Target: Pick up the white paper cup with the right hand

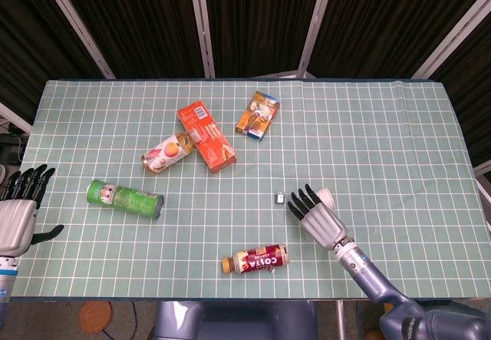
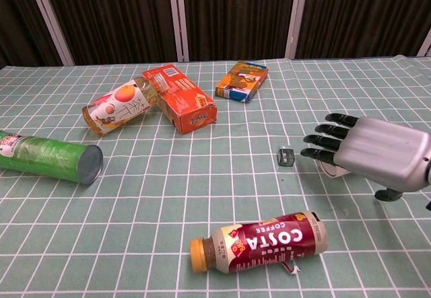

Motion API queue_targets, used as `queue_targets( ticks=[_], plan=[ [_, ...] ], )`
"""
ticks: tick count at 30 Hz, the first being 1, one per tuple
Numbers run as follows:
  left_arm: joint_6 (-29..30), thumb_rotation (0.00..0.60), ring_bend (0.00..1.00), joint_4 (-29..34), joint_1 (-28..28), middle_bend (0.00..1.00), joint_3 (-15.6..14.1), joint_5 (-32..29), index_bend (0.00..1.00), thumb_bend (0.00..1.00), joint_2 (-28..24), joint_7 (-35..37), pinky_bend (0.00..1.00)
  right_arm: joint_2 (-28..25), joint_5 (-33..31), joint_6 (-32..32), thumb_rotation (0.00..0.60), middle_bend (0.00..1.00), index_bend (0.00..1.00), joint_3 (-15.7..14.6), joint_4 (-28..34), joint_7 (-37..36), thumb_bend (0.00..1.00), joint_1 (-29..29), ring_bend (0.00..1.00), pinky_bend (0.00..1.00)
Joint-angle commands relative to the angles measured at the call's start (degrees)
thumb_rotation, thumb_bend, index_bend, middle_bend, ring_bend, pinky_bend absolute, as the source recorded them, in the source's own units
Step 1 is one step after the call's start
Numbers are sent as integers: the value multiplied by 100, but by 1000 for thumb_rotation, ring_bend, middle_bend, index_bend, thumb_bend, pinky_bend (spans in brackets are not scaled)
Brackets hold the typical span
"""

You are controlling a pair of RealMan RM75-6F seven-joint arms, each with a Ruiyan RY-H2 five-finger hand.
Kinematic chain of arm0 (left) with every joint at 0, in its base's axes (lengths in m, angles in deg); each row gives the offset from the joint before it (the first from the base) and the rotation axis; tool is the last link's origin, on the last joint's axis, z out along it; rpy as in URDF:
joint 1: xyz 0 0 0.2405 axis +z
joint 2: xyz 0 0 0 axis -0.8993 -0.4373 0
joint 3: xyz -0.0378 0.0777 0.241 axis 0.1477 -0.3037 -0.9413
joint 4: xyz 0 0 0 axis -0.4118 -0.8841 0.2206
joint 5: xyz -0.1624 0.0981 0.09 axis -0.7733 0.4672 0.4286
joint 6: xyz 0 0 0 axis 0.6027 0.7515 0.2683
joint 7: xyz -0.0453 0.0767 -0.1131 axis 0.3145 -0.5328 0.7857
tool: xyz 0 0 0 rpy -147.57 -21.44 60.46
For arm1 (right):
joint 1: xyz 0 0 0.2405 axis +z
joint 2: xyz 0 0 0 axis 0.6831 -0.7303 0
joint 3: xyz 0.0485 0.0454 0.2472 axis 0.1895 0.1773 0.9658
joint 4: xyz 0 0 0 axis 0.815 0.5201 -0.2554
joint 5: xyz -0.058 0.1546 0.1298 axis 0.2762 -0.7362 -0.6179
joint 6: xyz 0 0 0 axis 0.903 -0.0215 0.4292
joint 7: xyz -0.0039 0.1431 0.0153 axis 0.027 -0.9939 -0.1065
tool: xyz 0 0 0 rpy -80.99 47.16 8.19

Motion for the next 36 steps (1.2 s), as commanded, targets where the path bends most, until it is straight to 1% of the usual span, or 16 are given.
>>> queue_targets(
  ticks=[1, 4, 7, 8, 11, 14, 17, 20, 24, 26, 31, 36],
  plan=[
    [-16, 600, 0, -15, -5, 0, 8, -22, 0, 0, 0, 7, 0, 173, -80, -42, 600, 0, 0, 71, -250, 276, 81, 53, 0, 0],
    [-45, 600, 0, -32, -17, 0, 11, -47, 0, 0, 9, -3, 0, 282, -171, -95, 600, 22, 0, 114, -406, 450, 86, 47, 0, 0],
    [-47, 600, 0, -37, -22, 0, 15, -52, 0, 0, 22, -21, 0, 384, -160, -185, 600, 82, 6, 103, -558, 548, 88, 33, 0, 18],
    [-48, 600, 0, -37, -22, 0, 16, -56, 0, 0, 25, -26, 0, 404, -132, -210, 600, 107, 16, 89, -597, 553, 89, 31, 0, 42],
    [-49, 600, 0, -39, -23, 0, 18, -64, 0, 0, 31, -38, 0, 446, -49, -253, 600, 168, 59, 49, -694, 537, 91, 31, 10, 113],
    [-41, 600, 0, -31, -21, 0, 16, -55, 0, 0, 36, -46, 0, 505, 50, -268, 600, 213, 106, -7, -823, 516, 94, 39, 44, 154],
    [-40, 600, 0, -30, -19, 0, 17, -58, 0, 0, 34, -37, 0, 556, 94, -277, 600, 262, 166, -20, -898, 471, 132, 43, 87, 207],
    [-44, 600, 0, -33, -20, 0, 22, -66, 0, 0, 28, -27, 0, 599, 121, -288, 600, 303, 214, -16, -951, 406, 192, 45, 118, 243],
    [-45, 600, 0, -34, -20, 0, 25, -66, 0, 0, 23, -14, 0, 640, 200, -333, 600, 340, 247, -6, -1025, 282, 271, 55, 134, 273],
    [-49, 600, 0, -36, -21, 0, 25, -67, 0, 0, 21, -4, 0, 657, 244, -364, 600, 352, 260, 2, -1052, 188, 294, 57, 142, 284],
    [-63, 600, 0, -37, -26, 0, 26, -70, 0, 0, 13, 15, 0, 659, 334, -439, 600, 361, 266, 31, -1050, -34, 296, 62, 151, 305],
    [-65, 600, 0, -36, -25, 0, 26, -72, 0, 0, 8, 23, 0, 621, 493, -633, 600, 373, 271, 159, -896, -695, 296, 81, 169, 324]
  ],
)
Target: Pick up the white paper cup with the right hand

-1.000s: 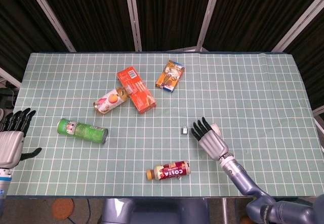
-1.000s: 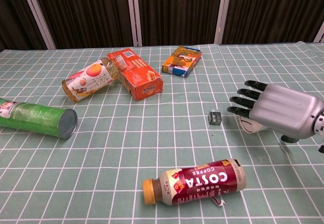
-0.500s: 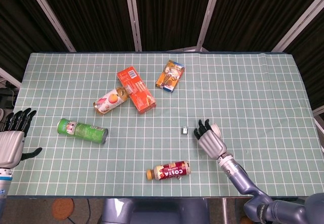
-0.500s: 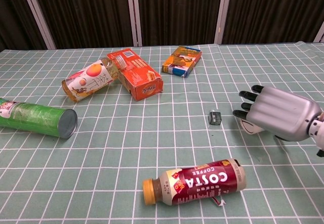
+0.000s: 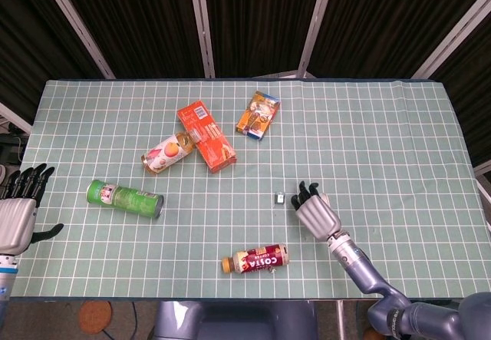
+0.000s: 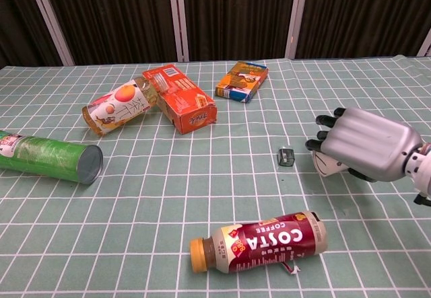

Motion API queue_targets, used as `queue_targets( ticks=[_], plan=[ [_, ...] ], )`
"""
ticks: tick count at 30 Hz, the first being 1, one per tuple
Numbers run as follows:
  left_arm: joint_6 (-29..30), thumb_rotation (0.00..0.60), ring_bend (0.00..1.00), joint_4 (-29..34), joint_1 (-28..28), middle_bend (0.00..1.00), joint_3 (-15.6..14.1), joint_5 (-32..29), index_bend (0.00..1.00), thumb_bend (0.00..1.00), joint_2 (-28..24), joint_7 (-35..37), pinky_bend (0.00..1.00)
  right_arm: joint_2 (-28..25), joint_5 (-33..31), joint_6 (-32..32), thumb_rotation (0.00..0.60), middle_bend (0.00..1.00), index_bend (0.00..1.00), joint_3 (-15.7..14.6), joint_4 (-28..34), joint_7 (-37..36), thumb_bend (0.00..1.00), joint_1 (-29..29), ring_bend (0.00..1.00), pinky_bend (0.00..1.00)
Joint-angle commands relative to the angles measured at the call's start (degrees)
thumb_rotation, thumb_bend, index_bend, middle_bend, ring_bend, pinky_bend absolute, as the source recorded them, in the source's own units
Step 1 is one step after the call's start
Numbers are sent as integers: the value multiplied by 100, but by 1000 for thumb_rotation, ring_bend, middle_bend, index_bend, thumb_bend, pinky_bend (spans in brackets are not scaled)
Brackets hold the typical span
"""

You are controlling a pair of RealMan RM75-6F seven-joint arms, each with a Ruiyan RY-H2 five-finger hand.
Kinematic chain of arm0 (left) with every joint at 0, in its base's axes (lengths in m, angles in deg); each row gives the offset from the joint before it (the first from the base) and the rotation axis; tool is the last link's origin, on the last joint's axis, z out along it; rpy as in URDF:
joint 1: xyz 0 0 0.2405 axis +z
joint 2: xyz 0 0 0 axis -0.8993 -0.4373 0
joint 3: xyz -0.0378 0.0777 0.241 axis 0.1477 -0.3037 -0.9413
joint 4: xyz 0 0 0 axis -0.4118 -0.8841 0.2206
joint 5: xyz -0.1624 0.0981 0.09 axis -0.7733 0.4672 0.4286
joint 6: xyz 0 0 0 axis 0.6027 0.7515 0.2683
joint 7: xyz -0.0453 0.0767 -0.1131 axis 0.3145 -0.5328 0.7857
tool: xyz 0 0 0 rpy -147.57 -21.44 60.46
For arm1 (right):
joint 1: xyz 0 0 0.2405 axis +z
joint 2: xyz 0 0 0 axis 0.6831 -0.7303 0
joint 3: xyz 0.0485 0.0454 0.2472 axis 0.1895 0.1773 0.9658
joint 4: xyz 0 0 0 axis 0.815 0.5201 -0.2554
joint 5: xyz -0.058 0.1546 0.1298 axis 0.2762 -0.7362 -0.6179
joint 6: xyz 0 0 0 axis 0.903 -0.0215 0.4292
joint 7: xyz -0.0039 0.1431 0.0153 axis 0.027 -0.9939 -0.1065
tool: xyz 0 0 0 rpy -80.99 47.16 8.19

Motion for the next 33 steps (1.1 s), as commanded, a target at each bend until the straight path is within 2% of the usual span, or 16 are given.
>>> queue_targets(
  ticks=[1, 6, 8, 13, 16, 25, 33],
  plan=[
    [-7, 600, 0, 0, -3, 0, 0, -4, 0, 0, 0, 0, 0, -33, 125, -169, 600, 374, 271, 139, 155, -593, 296, 23, 170, 326],
    [-17, 600, 0, 13, -4, 0, -3, -5, 0, 0, -5, 11, 0, -82, -172, -176, 600, 374, 271, 568, 597, -1857, 295, 56, 169, 261],
    [-22, 600, 0, 20, -3, 0, -6, -5, 0, 0, -14, 19, 0, -59, -535, -91, 600, 374, 271, 946, 839, -2611, 295, 97, 168, 245],
    [-55, 600, 0, 16, -13, 0, 2, -33, 0, 0, -35, 56, 0, 116, -1165, 151, 600, 374, 271, 1540, 909, -3758, 295, 243, 168, 244],
    [-77, 600, 0, 14, -21, 0, 8, -52, 0, 0, -44, 76, 0, 227, -1576, 378, 600, 374, 271, 1758, 898, -4092, 295, 332, 168, 243],
    [-161, 600, 0, -22, -54, 0, 21, -131, 0, 0, -43, 100, 0, 579, -2444, 632, 600, 374, 272, 2062, 813, -4550, 295, 461, 168, 242],
    [-183, 600, 0, -25, -65, 0, 21, -161, 0, 0, -38, 85, 0, 651, -2724, 779, 600, 370, 271, 1968, 711, -4597, 297, 509, 161, 222]
  ],
)
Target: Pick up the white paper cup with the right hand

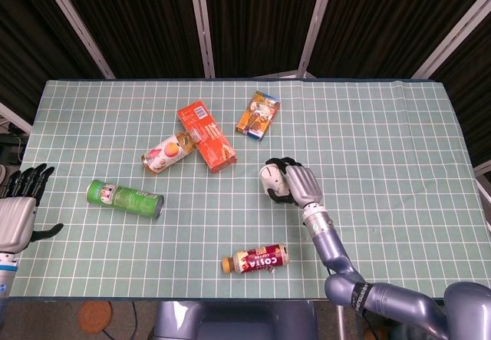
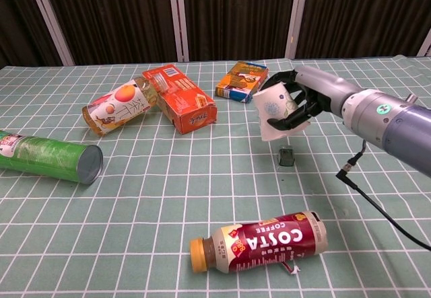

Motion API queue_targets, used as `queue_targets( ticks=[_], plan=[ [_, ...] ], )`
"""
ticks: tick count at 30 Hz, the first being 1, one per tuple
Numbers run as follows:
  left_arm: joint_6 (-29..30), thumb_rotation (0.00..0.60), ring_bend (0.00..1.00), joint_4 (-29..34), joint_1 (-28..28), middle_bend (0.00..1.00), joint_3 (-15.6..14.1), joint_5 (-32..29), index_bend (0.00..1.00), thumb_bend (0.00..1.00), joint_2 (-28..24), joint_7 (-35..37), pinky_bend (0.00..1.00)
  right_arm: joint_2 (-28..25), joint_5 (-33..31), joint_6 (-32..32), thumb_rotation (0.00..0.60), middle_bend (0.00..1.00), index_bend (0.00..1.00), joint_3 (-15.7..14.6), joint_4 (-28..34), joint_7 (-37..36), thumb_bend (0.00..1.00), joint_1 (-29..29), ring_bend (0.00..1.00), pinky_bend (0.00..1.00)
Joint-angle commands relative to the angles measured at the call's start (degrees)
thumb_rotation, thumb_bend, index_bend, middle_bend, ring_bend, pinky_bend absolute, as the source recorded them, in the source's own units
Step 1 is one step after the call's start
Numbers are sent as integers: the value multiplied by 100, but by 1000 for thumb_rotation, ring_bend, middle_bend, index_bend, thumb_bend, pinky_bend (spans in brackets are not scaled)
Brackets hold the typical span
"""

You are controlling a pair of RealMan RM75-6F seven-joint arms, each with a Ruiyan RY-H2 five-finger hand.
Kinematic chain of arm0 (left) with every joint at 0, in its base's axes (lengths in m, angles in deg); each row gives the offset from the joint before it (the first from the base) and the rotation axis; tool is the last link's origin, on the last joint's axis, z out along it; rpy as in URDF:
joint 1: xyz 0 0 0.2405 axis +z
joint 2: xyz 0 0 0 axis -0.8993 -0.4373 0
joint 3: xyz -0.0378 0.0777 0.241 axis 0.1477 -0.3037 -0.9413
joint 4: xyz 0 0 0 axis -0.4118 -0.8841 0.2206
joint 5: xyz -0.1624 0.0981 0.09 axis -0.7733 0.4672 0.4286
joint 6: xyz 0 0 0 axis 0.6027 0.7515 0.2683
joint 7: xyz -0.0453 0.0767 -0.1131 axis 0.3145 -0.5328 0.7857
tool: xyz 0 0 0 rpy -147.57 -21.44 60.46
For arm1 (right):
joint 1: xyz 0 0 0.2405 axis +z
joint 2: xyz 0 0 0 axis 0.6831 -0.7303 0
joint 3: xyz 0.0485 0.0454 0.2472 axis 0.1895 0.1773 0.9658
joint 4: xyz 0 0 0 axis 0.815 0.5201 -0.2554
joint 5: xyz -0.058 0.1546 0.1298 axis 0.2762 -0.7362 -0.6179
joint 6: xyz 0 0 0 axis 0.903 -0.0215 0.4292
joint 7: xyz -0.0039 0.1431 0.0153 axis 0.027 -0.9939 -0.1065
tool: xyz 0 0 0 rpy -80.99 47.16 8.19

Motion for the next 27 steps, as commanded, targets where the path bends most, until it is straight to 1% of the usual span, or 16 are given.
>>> queue_targets(
  ticks=[1, 10, 14, 16, 19, 21, 22, 25, 27],
  plan=[
    [-1, 600, 0, 2, -1, 0, -2, 0, 0, 0, 1, -2, 0, 23, -21, 42, 600, 369, 271, -58, -62, -22, 297, 20, 158, 218],
    [-10, 600, 0, 12, -3, 0, 3, -25, 0, 0, -11, 30, 0, 205, 20, 143, 600, 360, 271, -204, -432, -220, 295, 73, 141, 212],
    [-8, 600, 0, 1, -4, 0, 11, -31, 0, 0, -20, 58, 0, 267, 52, 146, 600, 331, 270, -223, -562, -315, 295, 83, 126, 208],
    [-15, 600, 0, -4, -8, 0, 14, -37, 0, 0, -23, 68, 0, 269, 63, 155, 600, 298, 246, -235, -590, -348, 296, 80, 110, 200],
    [-33, 600, 0, -15, -15, 0, 15, -51, 0, 0, -25, 77, 0, 208, 105, 214, 600, 206, 137, -300, -520, -456, 295, 37, 68, 178],
    [-45, 600, 0, -17, -21, 0, 15, -55, 0, 0, -26, 81, 0, 111, 183, 260, 600, 129, 54, -383, -405, -511, 295, -5, 22, 136],
    [-48, 600, 0, -14, -23, 0, 12, -52, 0, 0, -25, 80, 0, 48, 248, 275, 600, 106, 33, -437, -337, -543, 294, -31, 11, 118],
    [-39, 600, 0, 3, -21, 0, 2, -27, 0, 0, -27, 72, 0, -62, 377, 271, 600, 17, 0, -538, -204, -607, 279, -90, 0, 39],
    [-29, 600, 0, 14, -16, 0, -6, -14, 0, 0, -28, 69, 0, -128, 450, 241, 600, 0, 0, -576, -110, -651, 274, -128, 0, 7]
  ],
)
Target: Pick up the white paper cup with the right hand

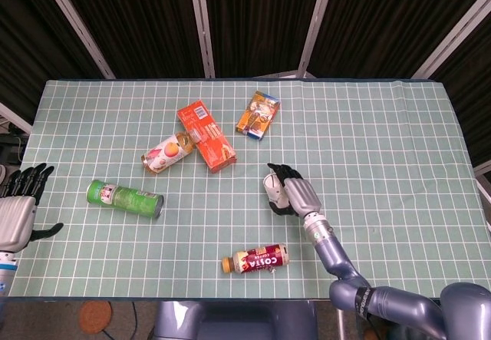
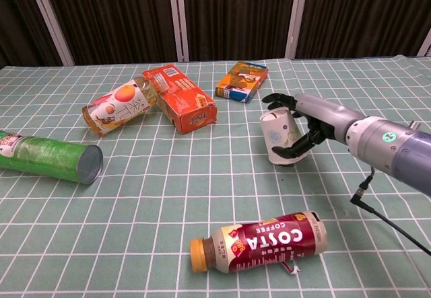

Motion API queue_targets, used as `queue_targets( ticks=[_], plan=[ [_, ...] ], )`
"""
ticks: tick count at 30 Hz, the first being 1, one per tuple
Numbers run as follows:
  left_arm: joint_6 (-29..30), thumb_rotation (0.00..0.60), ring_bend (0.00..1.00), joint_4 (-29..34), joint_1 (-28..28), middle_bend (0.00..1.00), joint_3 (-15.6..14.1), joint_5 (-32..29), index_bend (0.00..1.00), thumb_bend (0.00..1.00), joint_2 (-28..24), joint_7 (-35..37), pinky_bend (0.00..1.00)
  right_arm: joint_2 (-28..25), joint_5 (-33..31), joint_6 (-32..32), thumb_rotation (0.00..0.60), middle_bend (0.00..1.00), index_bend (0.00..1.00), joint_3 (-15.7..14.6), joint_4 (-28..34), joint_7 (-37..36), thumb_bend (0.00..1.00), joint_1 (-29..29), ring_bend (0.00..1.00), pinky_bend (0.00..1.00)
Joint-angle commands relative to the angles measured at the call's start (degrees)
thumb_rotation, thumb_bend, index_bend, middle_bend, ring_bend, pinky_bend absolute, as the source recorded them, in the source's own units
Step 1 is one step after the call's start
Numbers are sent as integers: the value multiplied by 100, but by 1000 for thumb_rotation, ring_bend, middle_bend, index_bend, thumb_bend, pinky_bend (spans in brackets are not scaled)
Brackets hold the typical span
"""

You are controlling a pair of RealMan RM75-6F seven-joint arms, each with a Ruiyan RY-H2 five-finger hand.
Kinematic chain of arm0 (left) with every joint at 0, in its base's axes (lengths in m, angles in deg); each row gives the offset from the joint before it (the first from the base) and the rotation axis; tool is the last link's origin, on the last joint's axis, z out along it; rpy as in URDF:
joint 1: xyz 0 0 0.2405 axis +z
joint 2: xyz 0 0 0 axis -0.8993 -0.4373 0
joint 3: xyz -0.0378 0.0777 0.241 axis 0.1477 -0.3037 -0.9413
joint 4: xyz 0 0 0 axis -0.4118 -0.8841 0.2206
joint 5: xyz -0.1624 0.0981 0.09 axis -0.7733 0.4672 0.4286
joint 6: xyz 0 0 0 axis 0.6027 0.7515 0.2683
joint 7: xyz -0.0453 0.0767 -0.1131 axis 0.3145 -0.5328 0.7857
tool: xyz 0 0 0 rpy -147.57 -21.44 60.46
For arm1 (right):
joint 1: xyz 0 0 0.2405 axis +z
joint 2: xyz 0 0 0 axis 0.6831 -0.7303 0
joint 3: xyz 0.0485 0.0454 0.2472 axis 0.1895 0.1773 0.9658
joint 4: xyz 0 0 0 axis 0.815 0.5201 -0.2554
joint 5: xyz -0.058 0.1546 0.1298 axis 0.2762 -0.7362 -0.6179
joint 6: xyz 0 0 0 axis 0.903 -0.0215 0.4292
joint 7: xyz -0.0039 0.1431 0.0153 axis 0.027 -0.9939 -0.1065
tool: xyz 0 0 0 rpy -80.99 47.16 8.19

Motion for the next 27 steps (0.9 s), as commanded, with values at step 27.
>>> queue_targets(
  ticks=[27],
  plan=[
    [628, 600, 0, 54, 273, 0, -153, 618, 0, 0, 30, -16, 0, -2913, 2666, -2965, 600, 0, 0, -1057, 1488, 326, 0, -1857, 0, 0]
  ],
)
